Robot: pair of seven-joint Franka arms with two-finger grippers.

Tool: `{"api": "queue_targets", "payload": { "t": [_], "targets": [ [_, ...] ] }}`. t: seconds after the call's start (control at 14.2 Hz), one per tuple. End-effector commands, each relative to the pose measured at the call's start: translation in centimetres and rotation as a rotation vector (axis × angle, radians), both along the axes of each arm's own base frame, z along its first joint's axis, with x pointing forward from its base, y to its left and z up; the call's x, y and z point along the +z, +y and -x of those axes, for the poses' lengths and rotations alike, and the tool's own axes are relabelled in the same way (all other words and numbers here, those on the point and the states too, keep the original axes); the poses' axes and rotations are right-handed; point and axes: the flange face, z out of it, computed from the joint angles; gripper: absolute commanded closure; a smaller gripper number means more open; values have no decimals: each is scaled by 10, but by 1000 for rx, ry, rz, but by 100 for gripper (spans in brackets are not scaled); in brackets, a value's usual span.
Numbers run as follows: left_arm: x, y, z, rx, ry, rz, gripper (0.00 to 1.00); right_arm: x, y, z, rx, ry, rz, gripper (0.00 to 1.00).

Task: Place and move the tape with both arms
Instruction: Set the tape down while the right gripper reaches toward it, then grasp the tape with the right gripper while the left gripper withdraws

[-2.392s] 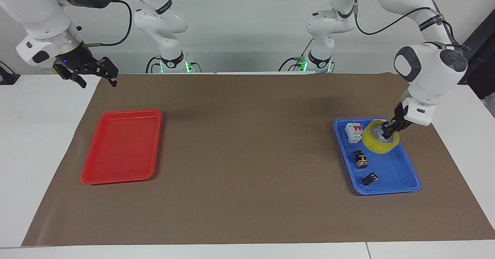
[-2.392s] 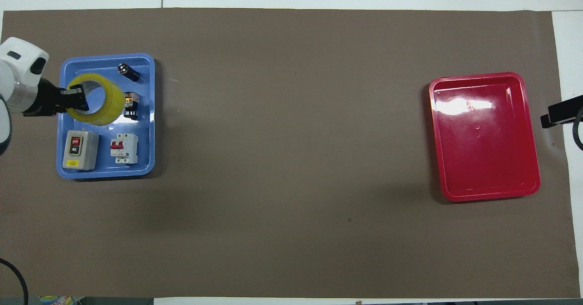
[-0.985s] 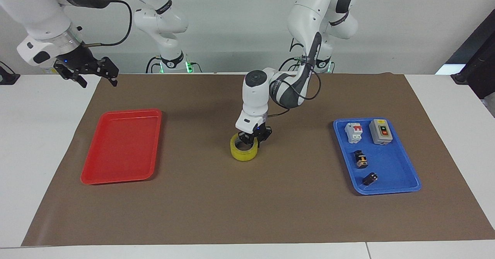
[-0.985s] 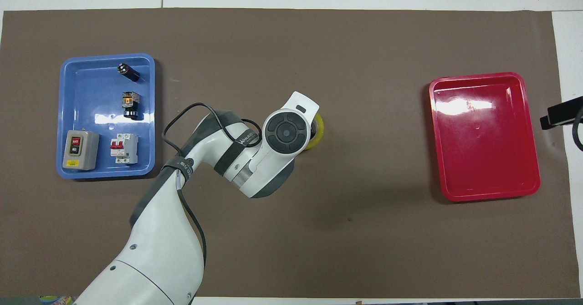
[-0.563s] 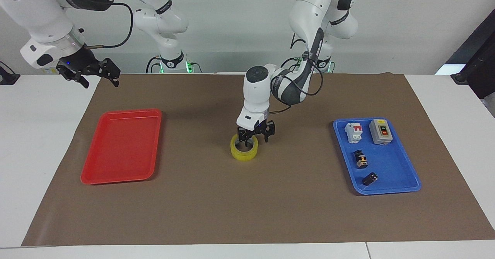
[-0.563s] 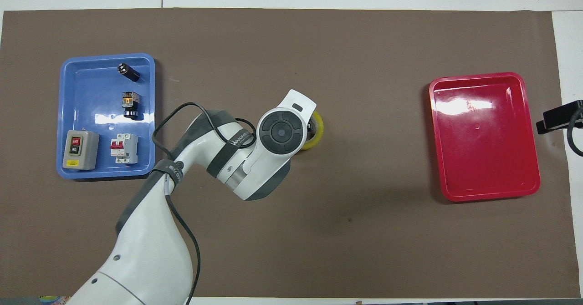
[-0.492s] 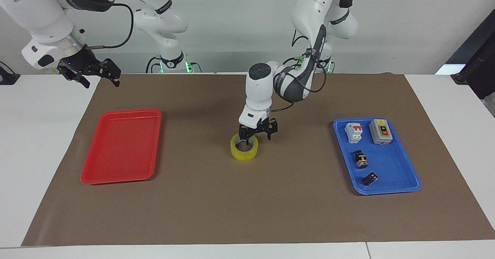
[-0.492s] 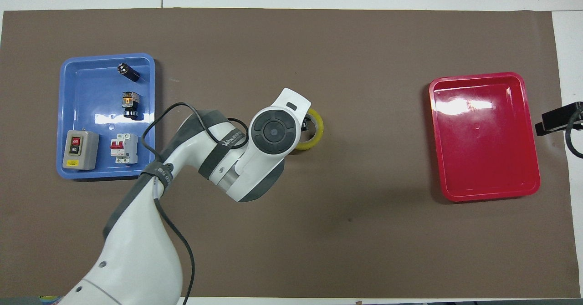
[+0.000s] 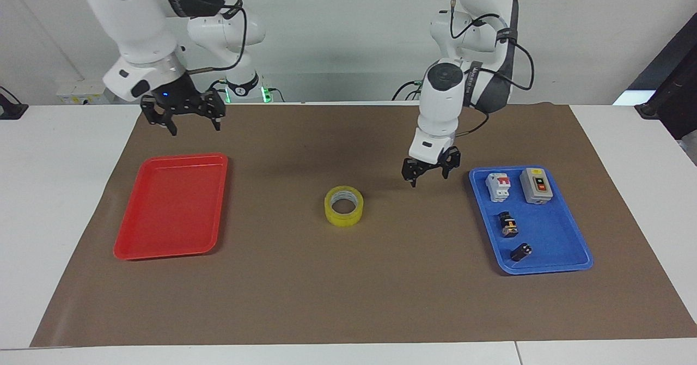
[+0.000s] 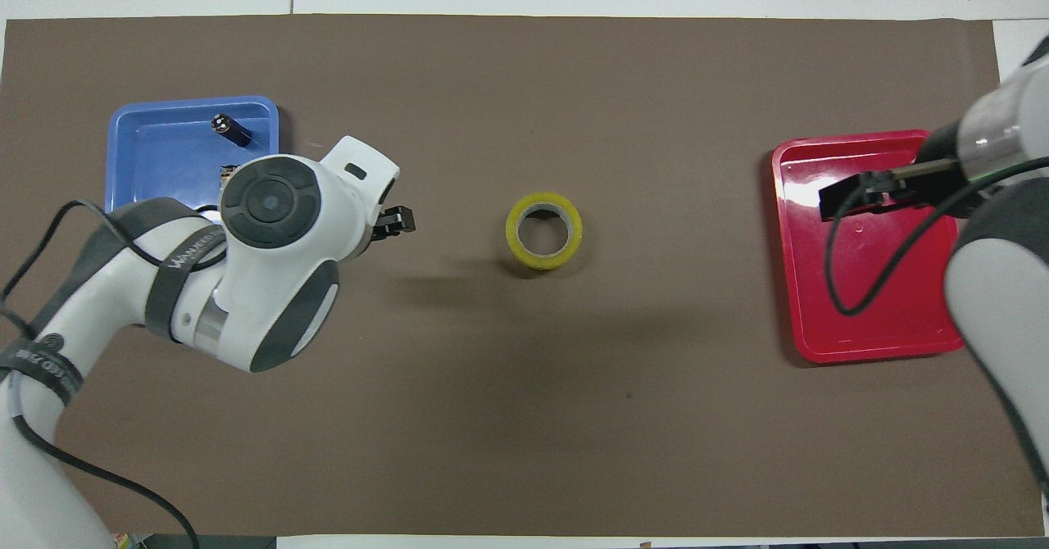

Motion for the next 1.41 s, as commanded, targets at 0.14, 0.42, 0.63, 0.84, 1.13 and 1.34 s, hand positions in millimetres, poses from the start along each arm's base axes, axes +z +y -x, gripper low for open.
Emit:
{"api": "queue_targets", "payload": {
  "t": [0.14, 0.42, 0.63, 0.84, 1.13, 1.34],
  "targets": [
    [54, 104, -26, -13, -34, 2, 0, -99, 143, -34, -130, -76, -59, 0],
    [123, 169, -39, -75, 52, 76, 0, -189, 203, -36, -68, -80, -25, 0],
    [174, 200, -43, -74, 65, 79, 0, -240, 205, -28, -58, -93, -33, 0],
    [188, 220, -47, -38, 89, 93, 0, -261, 199, -18, -57, -74, -23, 0],
    [191, 223, -9, -42, 140, 112, 0, -263, 199, -14, -51, -60, -15, 63],
    [190, 223, -5, -44, 149, 114, 0, -262, 199, -14, -52, -52, -10, 100]
  ]
}}
